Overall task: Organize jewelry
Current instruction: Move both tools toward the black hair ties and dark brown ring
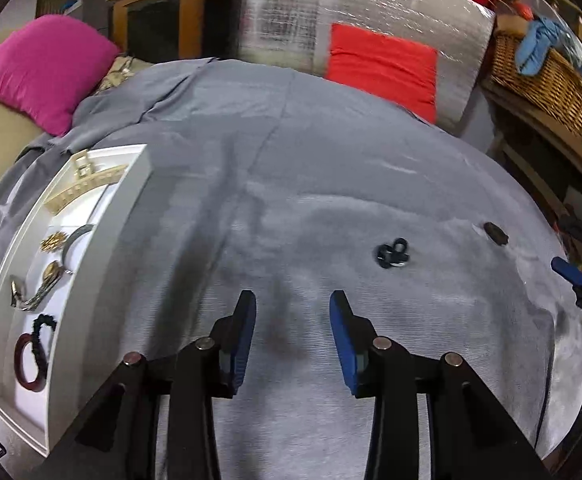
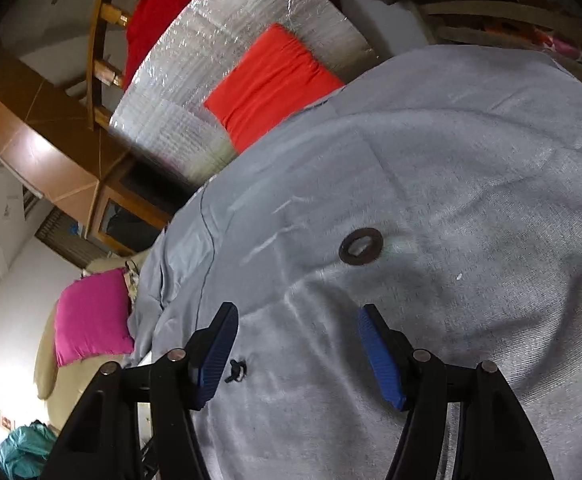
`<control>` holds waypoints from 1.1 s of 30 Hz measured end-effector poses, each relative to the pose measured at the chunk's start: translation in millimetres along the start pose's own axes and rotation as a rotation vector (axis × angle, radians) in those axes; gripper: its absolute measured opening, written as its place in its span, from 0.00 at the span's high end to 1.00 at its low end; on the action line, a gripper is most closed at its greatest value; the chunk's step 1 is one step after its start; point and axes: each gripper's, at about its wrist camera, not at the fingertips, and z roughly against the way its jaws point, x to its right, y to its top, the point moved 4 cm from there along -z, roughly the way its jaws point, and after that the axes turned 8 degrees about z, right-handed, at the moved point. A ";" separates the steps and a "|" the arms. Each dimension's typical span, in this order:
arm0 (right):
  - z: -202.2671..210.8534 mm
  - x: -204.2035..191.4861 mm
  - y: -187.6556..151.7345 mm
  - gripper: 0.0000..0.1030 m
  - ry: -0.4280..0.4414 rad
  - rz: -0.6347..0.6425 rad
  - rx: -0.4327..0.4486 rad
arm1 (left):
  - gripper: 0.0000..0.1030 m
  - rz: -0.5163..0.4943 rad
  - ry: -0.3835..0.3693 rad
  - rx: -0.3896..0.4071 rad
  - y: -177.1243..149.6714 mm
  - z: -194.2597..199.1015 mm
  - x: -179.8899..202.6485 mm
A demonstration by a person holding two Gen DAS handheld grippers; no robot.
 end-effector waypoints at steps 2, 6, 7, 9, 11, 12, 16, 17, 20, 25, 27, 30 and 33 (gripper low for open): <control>0.2 -5.4 -1.1 0.35 -0.022 0.047 -0.015 | 0.54 -0.023 0.008 0.006 -2.4 -0.9 9.6; 9.5 -4.1 -8.0 0.35 -0.034 0.107 -0.021 | 0.50 -0.064 0.019 0.021 -5.2 -3.3 25.6; 9.9 -4.6 -9.0 0.35 -0.031 0.110 -0.023 | 0.49 -0.068 0.021 0.022 -5.5 -3.9 27.9; 8.1 -5.1 -10.9 0.35 -0.025 0.108 -0.031 | 0.47 -0.076 0.028 0.024 -5.8 -5.8 32.3; 6.4 -4.7 -12.4 0.35 -0.027 0.103 -0.038 | 0.46 -0.077 0.028 0.022 -5.5 -6.9 33.9; 5.2 -4.3 -12.5 0.35 -0.028 0.102 -0.040 | 0.46 -0.075 0.026 0.019 -5.9 -7.6 34.8; 2.6 -4.5 -14.4 0.35 -0.034 0.100 -0.049 | 0.44 -0.072 0.029 0.019 -5.9 -8.2 36.5; 2.4 -4.3 -15.0 0.35 -0.038 0.100 -0.050 | 0.44 -0.073 0.030 0.019 -5.9 -8.2 36.4; 2.3 -1.9 -15.4 0.35 -0.042 0.097 -0.049 | 0.42 -0.074 0.031 0.018 -6.3 -8.5 37.1; 3.6 1.7 -14.3 0.35 -0.047 0.080 -0.045 | 0.41 -0.079 0.038 0.016 -7.5 -9.5 40.3; 3.3 3.1 -13.7 0.35 -0.051 0.077 -0.044 | 0.41 -0.079 0.040 0.013 -8.0 -10.6 40.9; 1.9 6.8 -11.4 0.35 -0.057 0.065 -0.043 | 0.41 -0.080 0.042 0.008 -8.7 -12.6 41.9; 1.0 11.7 -10.0 0.35 -0.058 0.043 -0.042 | 0.41 -0.082 0.045 0.001 -9.3 -15.0 43.3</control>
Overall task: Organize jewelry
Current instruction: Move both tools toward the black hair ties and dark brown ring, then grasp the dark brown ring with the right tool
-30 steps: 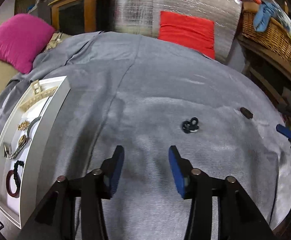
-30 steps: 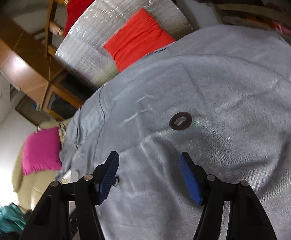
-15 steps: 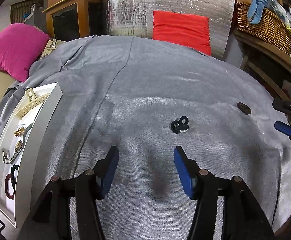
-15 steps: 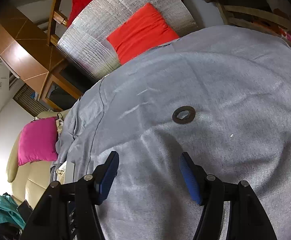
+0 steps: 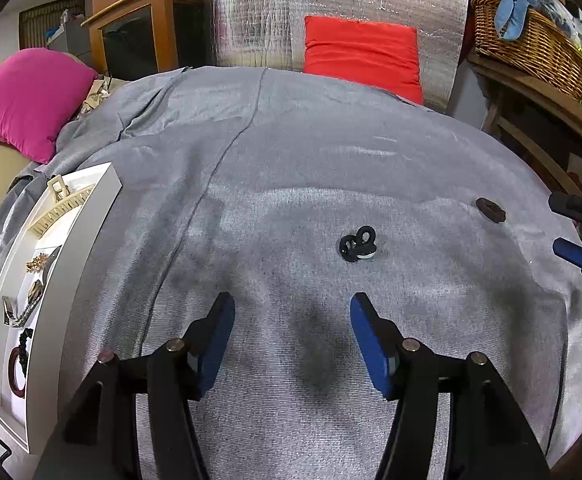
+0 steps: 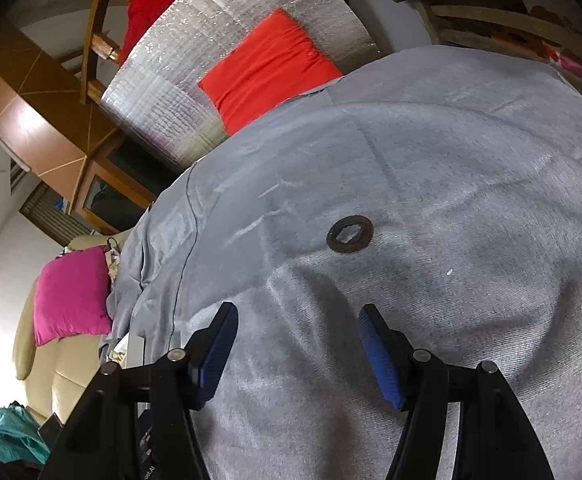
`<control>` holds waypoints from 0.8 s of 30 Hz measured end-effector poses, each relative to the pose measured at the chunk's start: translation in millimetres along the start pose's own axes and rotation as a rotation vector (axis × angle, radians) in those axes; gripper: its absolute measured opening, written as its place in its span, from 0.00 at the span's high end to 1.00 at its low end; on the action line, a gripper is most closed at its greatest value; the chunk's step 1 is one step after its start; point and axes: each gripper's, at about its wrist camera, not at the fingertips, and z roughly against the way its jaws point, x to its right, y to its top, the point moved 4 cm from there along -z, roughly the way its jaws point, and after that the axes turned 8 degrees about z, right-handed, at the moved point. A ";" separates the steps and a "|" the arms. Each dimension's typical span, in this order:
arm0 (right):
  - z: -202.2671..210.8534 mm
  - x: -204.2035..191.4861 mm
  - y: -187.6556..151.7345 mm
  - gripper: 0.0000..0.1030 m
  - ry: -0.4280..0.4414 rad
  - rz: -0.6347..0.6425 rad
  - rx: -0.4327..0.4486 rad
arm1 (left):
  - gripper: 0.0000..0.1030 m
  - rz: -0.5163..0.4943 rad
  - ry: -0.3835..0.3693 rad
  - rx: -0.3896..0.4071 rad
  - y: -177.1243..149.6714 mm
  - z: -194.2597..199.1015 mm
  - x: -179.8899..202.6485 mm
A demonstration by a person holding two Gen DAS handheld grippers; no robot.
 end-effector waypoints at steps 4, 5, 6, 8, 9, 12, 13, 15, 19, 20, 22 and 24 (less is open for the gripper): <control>-1.4 3.3 4.3 0.35 -0.005 -0.009 0.007 | 0.36 0.005 -0.005 -0.018 -0.7 -4.3 0.7; -2.7 5.2 6.1 0.35 -0.006 -0.014 0.009 | 0.33 0.010 -0.008 -0.027 -0.4 -6.9 0.1; -4.5 7.9 8.1 0.35 -0.006 -0.024 0.010 | 0.33 0.017 -0.007 -0.037 0.5 -11.2 -1.0; -9.1 16.6 13.0 0.35 -0.002 -0.053 0.016 | 0.33 0.023 0.003 -0.052 2.8 -19.6 -2.6; -11.6 22.4 15.6 0.35 0.005 -0.074 0.019 | 0.33 0.025 0.009 -0.058 4.9 -24.6 -3.5; -16.6 35.0 20.7 0.35 0.000 -0.106 0.026 | 0.33 0.030 0.025 -0.064 9.8 -33.7 -5.7; -18.4 38.5 22.6 0.35 -0.009 -0.107 0.028 | 0.33 0.033 0.026 -0.067 10.8 -35.8 -6.3; -21.8 42.1 26.2 0.35 -0.007 -0.113 0.029 | 0.33 0.039 0.022 -0.071 13.5 -39.5 -6.0; -31.4 42.2 31.8 0.36 0.014 -0.117 0.026 | 0.33 0.004 0.029 -0.055 16.8 -44.9 0.7; -35.2 41.7 33.5 0.37 0.013 -0.117 0.025 | 0.33 -0.007 0.031 -0.051 17.6 -46.0 3.0; -43.7 41.4 36.1 0.40 0.008 -0.117 0.020 | 0.33 -0.021 0.028 -0.048 19.5 -48.3 6.6; -53.2 42.0 38.1 0.45 -0.027 -0.111 0.012 | 0.33 -0.022 0.013 -0.044 22.0 -49.5 8.5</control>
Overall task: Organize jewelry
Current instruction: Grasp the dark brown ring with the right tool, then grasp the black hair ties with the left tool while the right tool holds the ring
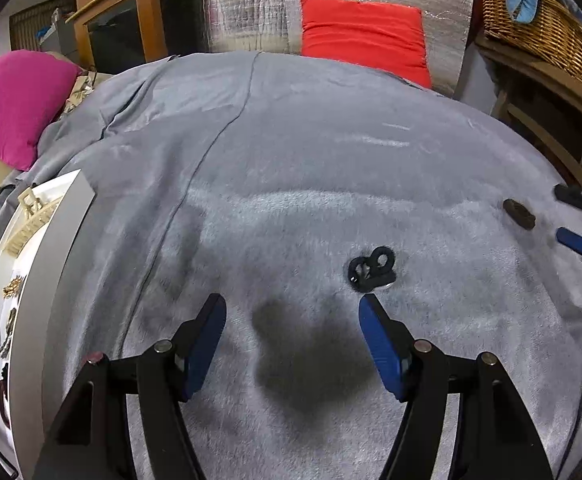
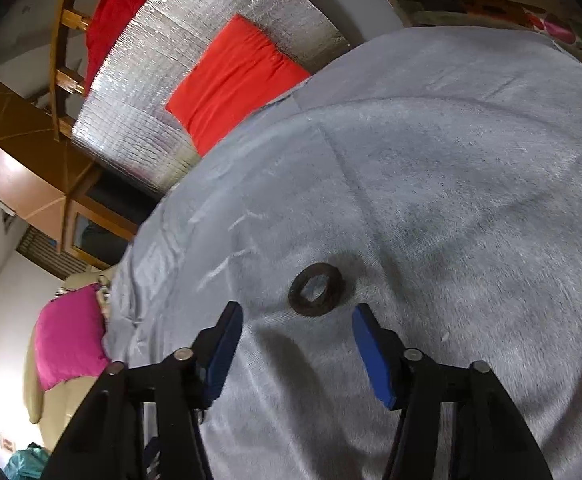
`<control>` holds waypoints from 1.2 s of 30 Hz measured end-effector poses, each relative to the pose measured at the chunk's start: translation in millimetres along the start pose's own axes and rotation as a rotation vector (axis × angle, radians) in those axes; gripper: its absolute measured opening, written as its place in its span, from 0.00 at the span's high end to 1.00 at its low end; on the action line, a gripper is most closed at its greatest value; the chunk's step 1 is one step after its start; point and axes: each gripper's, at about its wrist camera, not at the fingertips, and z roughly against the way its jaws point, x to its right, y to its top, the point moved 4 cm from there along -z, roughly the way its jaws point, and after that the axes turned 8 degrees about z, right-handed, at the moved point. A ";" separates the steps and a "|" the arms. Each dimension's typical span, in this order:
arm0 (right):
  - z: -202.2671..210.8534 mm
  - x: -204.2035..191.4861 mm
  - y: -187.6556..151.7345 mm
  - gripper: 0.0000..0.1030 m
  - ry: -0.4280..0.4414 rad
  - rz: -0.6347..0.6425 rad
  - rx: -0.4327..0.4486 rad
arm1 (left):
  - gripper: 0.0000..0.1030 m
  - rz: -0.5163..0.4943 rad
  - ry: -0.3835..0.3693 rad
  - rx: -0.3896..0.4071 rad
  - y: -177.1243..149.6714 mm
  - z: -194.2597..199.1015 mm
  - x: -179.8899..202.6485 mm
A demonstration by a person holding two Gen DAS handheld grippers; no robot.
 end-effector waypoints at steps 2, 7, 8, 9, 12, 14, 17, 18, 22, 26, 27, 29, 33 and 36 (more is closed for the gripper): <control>-7.8 2.3 2.2 0.52 -0.039 0.002 -0.005 | 0.32 -0.007 -0.007 -0.001 1.4 -0.9 2.5; -30.0 13.8 7.0 0.53 -0.100 -0.015 -0.017 | 0.32 -0.036 0.008 0.003 4.2 -5.5 6.7; -33.4 15.6 8.5 0.56 -0.101 -0.024 -0.014 | 0.32 -0.040 0.008 0.002 5.1 -6.4 6.9; -35.5 16.1 9.8 0.57 -0.099 -0.030 -0.012 | 0.32 -0.041 0.008 0.001 5.9 -7.0 6.7; -42.3 12.2 12.2 0.68 -0.122 -0.011 -0.013 | 0.32 -0.037 0.007 -0.001 8.0 -8.9 3.9; -47.7 9.0 10.3 0.80 -0.182 0.030 -0.025 | 0.32 -0.042 0.012 0.000 8.9 -10.8 2.9; -47.5 7.1 7.8 0.88 -0.220 0.062 -0.016 | 0.32 -0.055 0.015 0.000 9.5 -13.7 3.2; -46.6 7.1 7.7 0.89 -0.227 0.063 -0.015 | 0.32 -0.054 0.006 -0.003 9.4 -14.2 4.0; -39.3 4.9 4.4 0.89 -0.211 0.060 -0.009 | 0.32 -0.053 -0.040 -0.019 9.0 -15.0 9.6; -22.7 -4.9 3.5 0.89 -0.190 0.084 0.014 | 0.32 -0.047 -0.063 -0.031 8.0 -15.5 14.4; -17.0 -9.2 3.3 0.89 -0.178 0.094 0.020 | 0.32 -0.049 -0.065 -0.030 7.9 -14.9 15.7; -8.0 -17.8 1.5 0.89 -0.150 0.111 0.021 | 0.32 -0.048 -0.075 -0.028 8.3 -13.6 16.9; 2.1 -33.8 -10.2 0.89 -0.088 0.147 -0.022 | 0.32 -0.057 -0.132 -0.035 7.2 -11.4 24.5; 8.6 -43.5 -26.0 0.89 -0.046 0.160 -0.073 | 0.32 -0.049 -0.150 -0.061 3.7 -18.7 27.1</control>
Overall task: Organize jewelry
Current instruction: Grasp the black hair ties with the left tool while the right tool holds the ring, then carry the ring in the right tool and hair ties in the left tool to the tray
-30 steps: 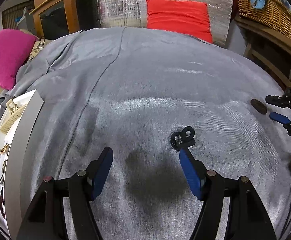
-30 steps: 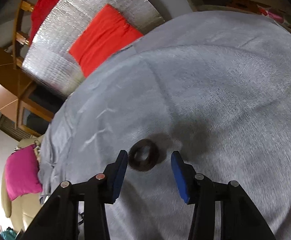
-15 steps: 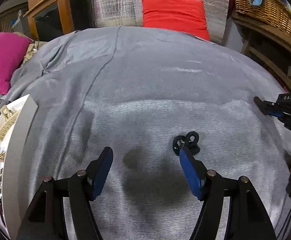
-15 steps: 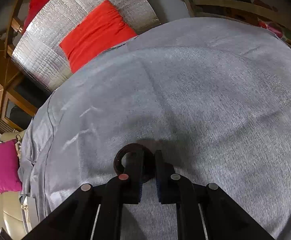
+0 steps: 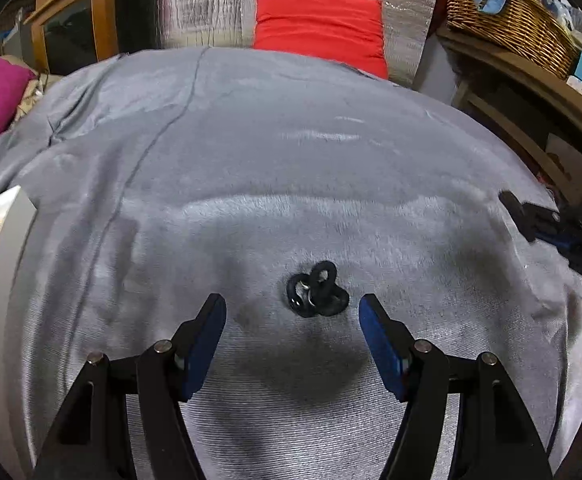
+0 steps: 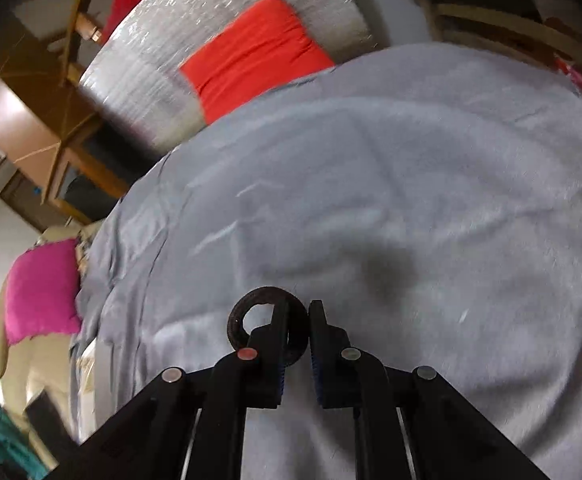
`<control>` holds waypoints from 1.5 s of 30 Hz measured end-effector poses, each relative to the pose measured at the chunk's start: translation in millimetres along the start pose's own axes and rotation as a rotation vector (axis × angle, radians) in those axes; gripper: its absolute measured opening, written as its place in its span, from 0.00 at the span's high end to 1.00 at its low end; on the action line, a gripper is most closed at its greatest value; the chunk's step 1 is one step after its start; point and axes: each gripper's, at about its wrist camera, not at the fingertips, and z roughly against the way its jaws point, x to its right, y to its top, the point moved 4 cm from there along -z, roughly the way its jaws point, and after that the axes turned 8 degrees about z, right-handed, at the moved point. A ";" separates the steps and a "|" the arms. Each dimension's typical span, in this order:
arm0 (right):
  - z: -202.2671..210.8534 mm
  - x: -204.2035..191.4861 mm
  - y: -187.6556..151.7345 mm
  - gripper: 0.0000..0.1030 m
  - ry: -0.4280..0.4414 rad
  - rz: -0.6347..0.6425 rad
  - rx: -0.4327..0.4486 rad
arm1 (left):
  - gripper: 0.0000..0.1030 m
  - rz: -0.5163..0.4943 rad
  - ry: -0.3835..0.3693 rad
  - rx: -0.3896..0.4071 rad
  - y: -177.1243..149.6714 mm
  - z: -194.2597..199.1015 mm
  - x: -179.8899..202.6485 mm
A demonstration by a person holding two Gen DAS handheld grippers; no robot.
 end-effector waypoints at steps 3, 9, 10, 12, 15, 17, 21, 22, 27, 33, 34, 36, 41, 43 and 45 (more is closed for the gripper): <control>4.5 -9.6 -20.3 0.89 0.032 -0.001 -0.053 | 0.32 0.004 0.001 -0.004 -1.5 -5.6 0.4; 6.5 -20.5 -58.9 0.89 0.004 0.025 -0.116 | 0.54 0.033 -0.076 -0.012 -0.7 -9.4 3.3; 8.3 -20.7 -64.4 0.89 -0.001 0.031 -0.118 | 0.55 0.036 -0.085 -0.015 -0.9 -10.7 3.5; 9.2 -20.1 -70.3 0.89 -0.012 0.037 -0.128 | 0.60 0.036 -0.085 -0.013 -1.4 -12.6 3.4; 2.7 -18.5 -71.7 0.89 -0.010 0.036 -0.145 | 0.73 0.037 -0.086 -0.007 -1.5 -12.4 3.5; -1.1 -18.7 -70.7 0.89 -0.002 0.028 -0.156 | 0.76 0.042 -0.094 -0.005 -1.0 -11.7 2.4; -5.9 -24.1 -67.1 0.89 -0.001 0.050 -0.170 | 0.79 0.034 -0.081 0.005 -1.6 -7.5 2.4; -6.2 -25.9 -67.0 0.89 -0.002 0.055 -0.168 | 0.79 0.035 -0.083 0.006 -0.4 -6.2 2.4; -2.2 -29.6 -64.2 0.89 -0.002 0.064 -0.154 | 0.79 0.032 -0.067 0.024 -2.0 5.2 -0.6; 2.1 -36.4 -62.5 0.89 -0.015 0.093 -0.134 | 0.79 0.007 -0.011 0.040 -7.3 15.5 -4.6; 2.3 -38.5 -62.5 0.89 -0.015 0.097 -0.130 | 0.79 0.004 -0.004 0.044 -8.4 17.8 -5.2; 3.6 -42.7 -62.2 0.89 -0.016 0.111 -0.121 | 0.79 -0.004 0.018 0.051 -10.9 22.9 -7.2; 1.3 -58.2 -64.7 0.89 -0.007 0.142 -0.109 | 0.79 -0.002 0.038 0.068 -13.4 33.4 -14.7; -1.0 -63.9 -66.3 0.89 -0.008 0.152 -0.108 | 0.79 -0.012 0.060 0.075 -14.3 36.5 -17.8; -3.5 -68.2 -67.5 0.89 -0.007 0.155 -0.107 | 0.79 -0.014 0.067 0.074 -14.5 38.9 -21.7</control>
